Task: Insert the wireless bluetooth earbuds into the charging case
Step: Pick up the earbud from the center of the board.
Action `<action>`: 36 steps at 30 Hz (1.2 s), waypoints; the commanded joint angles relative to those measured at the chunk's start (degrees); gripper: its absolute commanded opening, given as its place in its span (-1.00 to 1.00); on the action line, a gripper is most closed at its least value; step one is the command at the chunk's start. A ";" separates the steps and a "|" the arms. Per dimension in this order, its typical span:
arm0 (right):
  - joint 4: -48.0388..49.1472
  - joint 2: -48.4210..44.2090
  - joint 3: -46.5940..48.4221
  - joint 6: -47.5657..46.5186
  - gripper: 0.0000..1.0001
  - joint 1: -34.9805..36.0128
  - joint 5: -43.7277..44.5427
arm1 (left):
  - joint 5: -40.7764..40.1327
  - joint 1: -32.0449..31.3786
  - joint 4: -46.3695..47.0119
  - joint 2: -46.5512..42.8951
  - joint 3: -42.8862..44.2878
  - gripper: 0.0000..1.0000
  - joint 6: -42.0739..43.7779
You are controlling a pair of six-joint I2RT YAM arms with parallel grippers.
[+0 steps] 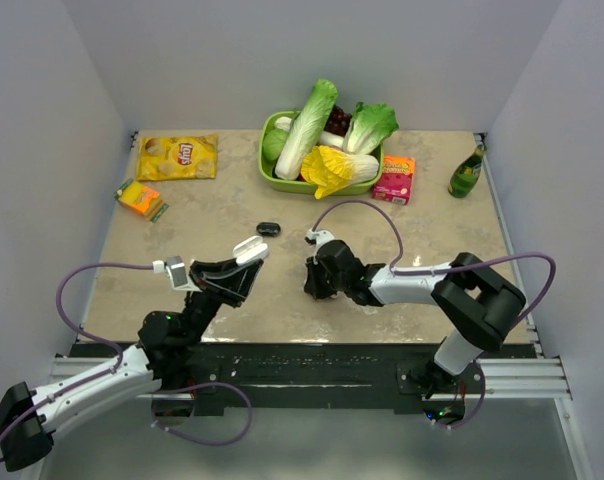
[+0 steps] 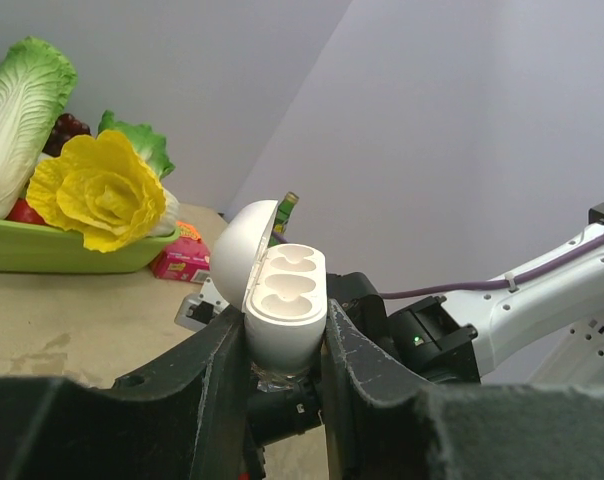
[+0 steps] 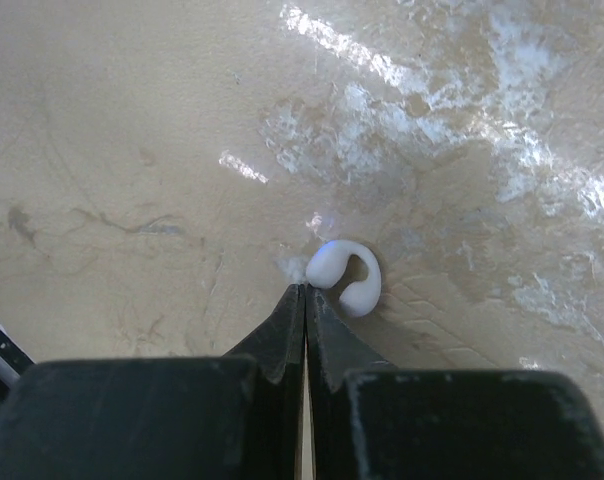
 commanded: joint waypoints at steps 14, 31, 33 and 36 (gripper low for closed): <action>-3.11 -13.40 0.52 -6.30 0.12 -0.10 -4.29 | 3.57 -0.30 -0.74 -1.58 -13.25 -1.00 0.90; -4.61 -3.83 3.96 -7.62 0.04 -4.85 5.13 | 4.19 -0.38 -6.19 -4.83 -12.63 -1.00 1.07; -3.91 -3.48 3.87 -7.71 0.05 -4.93 4.69 | 4.19 -0.38 -6.19 -4.56 -12.72 -1.00 0.99; -3.65 -2.16 3.95 -7.71 0.05 -4.93 4.07 | 4.28 -0.38 -5.84 -4.39 -12.81 -1.00 0.90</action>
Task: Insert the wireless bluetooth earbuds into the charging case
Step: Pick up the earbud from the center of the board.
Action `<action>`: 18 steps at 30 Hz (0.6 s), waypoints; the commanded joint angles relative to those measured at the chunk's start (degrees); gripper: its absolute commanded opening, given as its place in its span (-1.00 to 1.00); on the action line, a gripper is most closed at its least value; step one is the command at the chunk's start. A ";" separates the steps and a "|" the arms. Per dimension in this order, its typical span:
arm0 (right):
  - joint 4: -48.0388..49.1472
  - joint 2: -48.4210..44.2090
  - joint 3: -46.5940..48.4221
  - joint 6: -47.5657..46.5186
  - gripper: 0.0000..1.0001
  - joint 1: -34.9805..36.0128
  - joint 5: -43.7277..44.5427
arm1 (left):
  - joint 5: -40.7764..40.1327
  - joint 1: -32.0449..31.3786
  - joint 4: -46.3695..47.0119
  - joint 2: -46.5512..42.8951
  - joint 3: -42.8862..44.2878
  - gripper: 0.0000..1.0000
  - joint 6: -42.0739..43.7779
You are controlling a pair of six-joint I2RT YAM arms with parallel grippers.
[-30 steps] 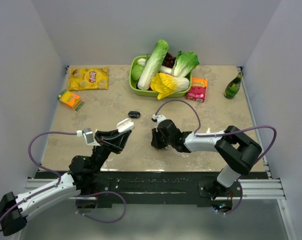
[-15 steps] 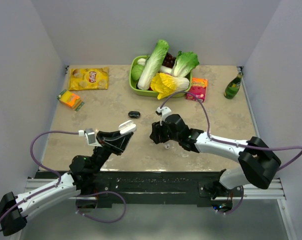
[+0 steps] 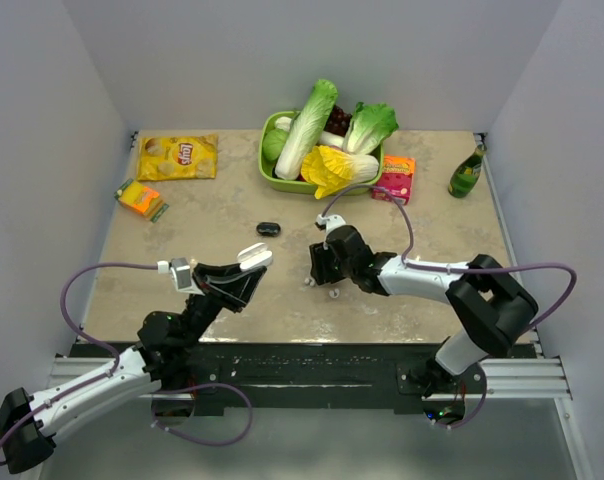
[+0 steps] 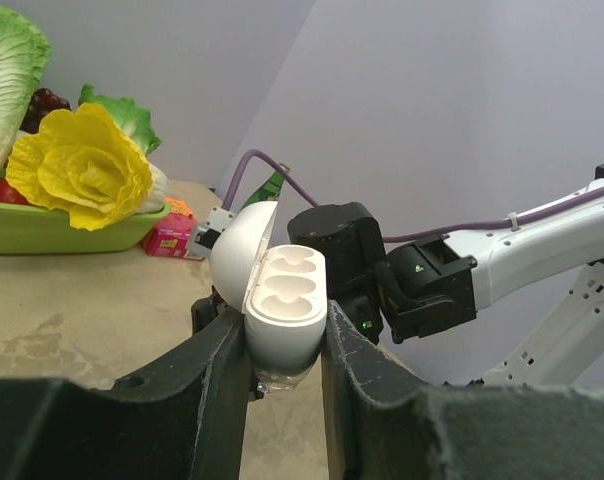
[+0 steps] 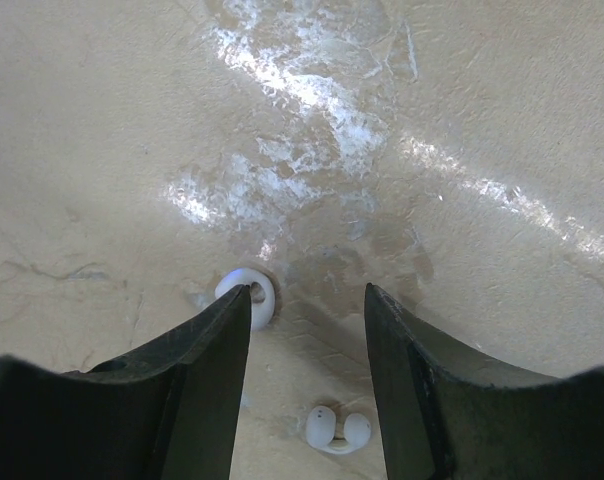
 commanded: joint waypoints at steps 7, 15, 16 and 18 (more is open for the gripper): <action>3.02 2.75 0.68 -1.41 0.05 0.23 -1.90 | 0.67 -0.36 1.33 -0.19 -13.07 -1.00 0.44; 3.20 3.28 0.50 -1.85 0.05 0.14 -2.61 | 1.11 -0.36 1.86 -0.02 -13.51 -1.00 0.17; 3.11 3.54 0.59 -1.94 0.04 0.14 -2.69 | 1.20 -0.36 1.77 -0.02 -13.51 -1.00 0.17; 2.94 3.89 0.76 -2.03 0.05 0.14 -2.96 | 1.37 -0.36 1.68 -0.10 -13.60 -1.00 0.09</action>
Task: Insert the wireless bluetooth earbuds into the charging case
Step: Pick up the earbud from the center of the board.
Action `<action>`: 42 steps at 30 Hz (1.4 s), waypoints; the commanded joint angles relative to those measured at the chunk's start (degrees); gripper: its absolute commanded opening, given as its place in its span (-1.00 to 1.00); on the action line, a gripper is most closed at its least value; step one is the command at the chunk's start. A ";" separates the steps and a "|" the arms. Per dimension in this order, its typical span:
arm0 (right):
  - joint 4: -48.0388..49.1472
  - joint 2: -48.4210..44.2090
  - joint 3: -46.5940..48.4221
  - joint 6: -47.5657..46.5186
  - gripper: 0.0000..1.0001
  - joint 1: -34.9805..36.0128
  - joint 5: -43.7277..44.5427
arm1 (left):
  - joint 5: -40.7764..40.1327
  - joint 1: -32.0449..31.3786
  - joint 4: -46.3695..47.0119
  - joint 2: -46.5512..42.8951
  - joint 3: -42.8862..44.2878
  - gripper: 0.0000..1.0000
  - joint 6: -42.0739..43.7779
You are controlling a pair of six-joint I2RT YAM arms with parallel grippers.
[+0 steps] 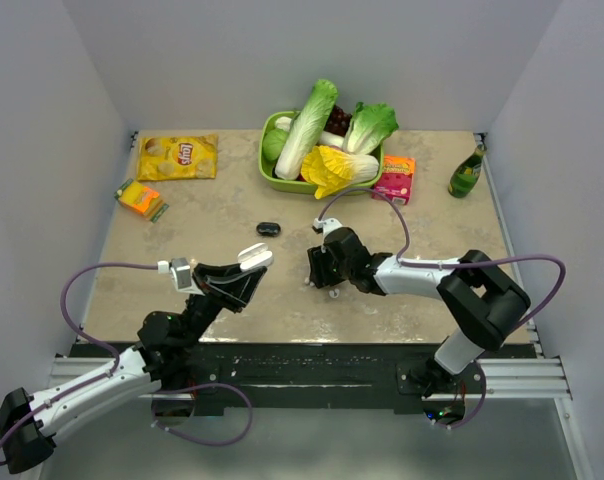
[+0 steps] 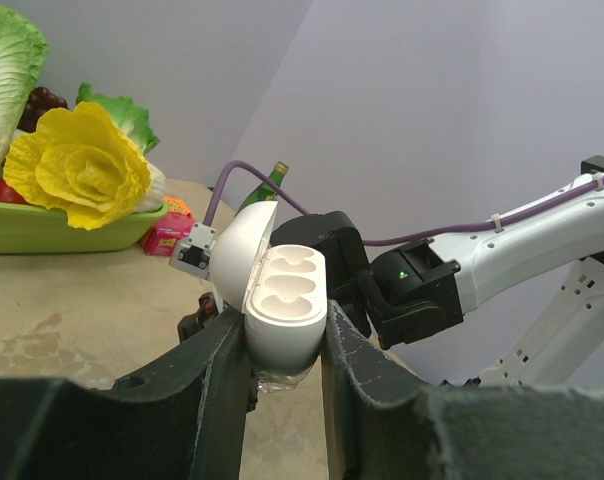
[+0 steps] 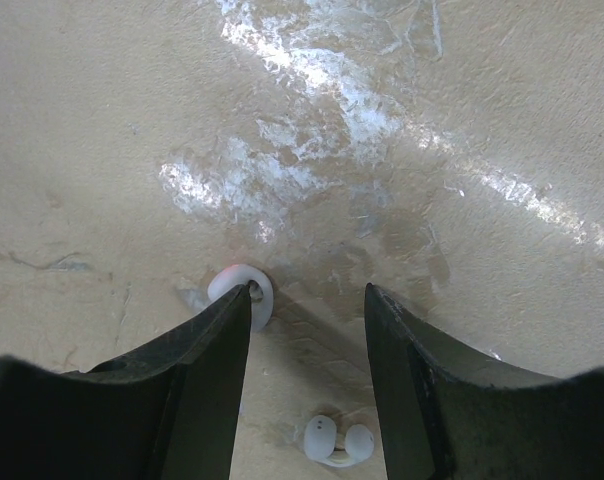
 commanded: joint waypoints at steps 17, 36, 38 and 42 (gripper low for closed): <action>0.39 3.25 0.77 -1.20 0.03 3.03 -0.49 | 2.28 -0.45 2.50 0.75 -13.95 -1.00 -0.51; 2.41 -0.70 -3.89 1.08 -0.59 3.92 -1.54 | 2.89 -0.80 3.90 1.98 -14.12 -1.00 -1.12; 2.24 -1.23 -4.42 1.35 -0.56 4.18 -1.54 | 2.89 -0.89 4.16 2.25 -14.12 -1.00 -1.03; 1.54 -2.81 -5.12 1.79 -0.34 5.15 -1.54 | 2.98 -0.89 4.60 2.86 -14.04 -1.00 -1.12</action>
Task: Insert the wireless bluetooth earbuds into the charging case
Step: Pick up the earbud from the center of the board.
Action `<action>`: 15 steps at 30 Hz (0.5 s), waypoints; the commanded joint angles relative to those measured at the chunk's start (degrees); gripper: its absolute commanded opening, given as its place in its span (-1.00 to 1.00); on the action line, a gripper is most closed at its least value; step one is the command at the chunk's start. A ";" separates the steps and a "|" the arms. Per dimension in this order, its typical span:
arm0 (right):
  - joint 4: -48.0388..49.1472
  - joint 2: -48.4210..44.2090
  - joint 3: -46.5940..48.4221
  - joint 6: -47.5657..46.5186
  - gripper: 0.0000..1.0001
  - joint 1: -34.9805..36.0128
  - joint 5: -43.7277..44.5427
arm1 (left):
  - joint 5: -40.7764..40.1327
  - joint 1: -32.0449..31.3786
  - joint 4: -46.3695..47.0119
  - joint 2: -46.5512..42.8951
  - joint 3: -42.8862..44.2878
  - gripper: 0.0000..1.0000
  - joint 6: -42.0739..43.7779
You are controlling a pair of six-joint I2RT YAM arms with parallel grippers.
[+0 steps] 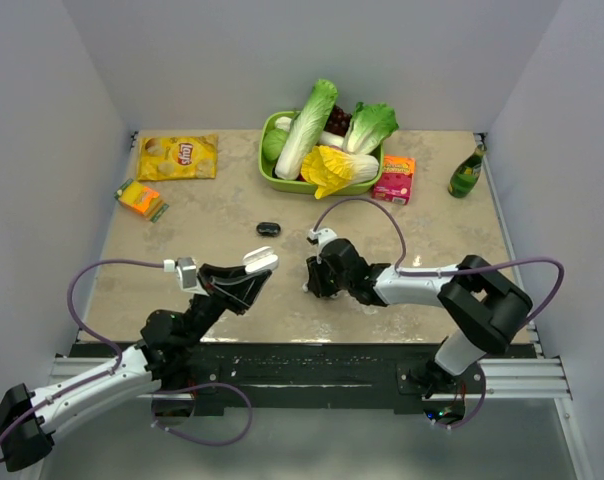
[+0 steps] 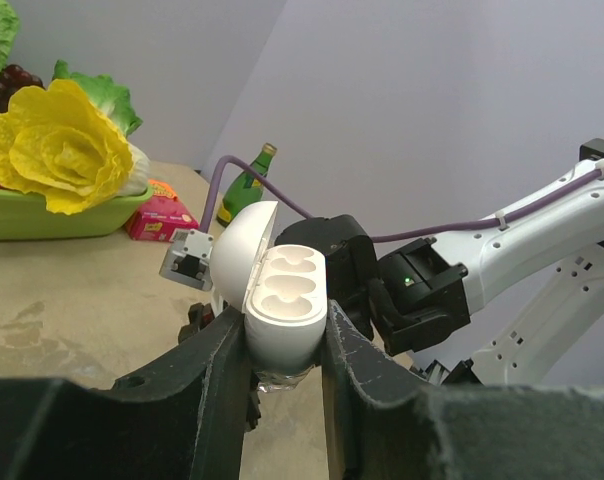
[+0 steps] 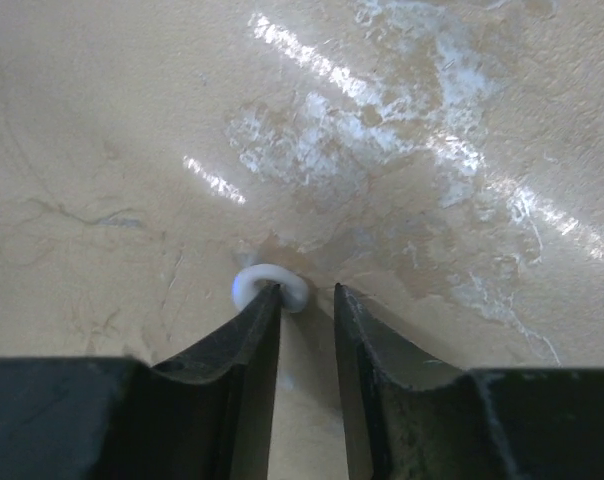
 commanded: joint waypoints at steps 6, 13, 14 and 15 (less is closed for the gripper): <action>-3.69 -2.58 -1.67 0.81 -0.27 1.65 -0.14 | 0.84 -0.65 4.98 1.95 -14.04 -1.00 -0.57; -7.20 -4.60 -0.44 1.68 -0.07 1.65 3.02 | 0.75 -0.74 4.46 1.69 -13.86 -1.00 -0.40; -8.08 -5.38 -0.27 1.95 -0.05 1.65 3.98 | 0.66 -0.74 4.11 1.43 -13.95 -1.00 -0.40; -8.43 -5.74 -0.26 2.21 -0.04 1.65 5.65 | 0.57 -0.74 4.02 1.34 -13.95 -1.00 -0.31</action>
